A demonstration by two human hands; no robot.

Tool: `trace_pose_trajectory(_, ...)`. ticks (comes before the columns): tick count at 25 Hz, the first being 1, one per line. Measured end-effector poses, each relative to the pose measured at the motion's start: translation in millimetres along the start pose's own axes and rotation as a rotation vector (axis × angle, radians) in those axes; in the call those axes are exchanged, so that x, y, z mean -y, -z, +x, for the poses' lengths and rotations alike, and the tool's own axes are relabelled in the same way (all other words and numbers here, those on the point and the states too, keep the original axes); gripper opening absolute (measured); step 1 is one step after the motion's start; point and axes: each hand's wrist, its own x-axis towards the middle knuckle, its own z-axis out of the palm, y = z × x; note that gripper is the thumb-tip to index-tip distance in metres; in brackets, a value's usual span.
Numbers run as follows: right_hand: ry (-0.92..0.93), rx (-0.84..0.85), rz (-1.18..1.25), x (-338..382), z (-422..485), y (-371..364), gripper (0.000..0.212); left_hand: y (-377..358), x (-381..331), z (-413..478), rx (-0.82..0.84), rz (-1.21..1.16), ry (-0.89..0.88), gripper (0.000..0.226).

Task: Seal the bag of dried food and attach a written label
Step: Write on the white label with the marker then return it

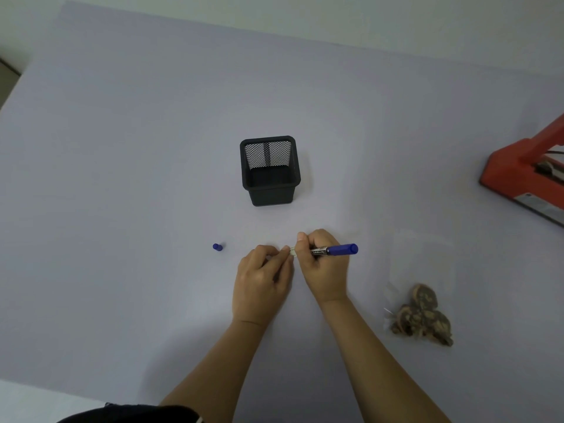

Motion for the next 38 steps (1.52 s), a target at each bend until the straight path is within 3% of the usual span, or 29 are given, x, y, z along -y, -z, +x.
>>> trace_pose_trajectory(38, 0.032, -0.019, -0.029, 0.2, 1.1, 0.7, 0.034, -1.0, 1.1, -0.4, -0.001, 0.010, 0.003, 0.023)
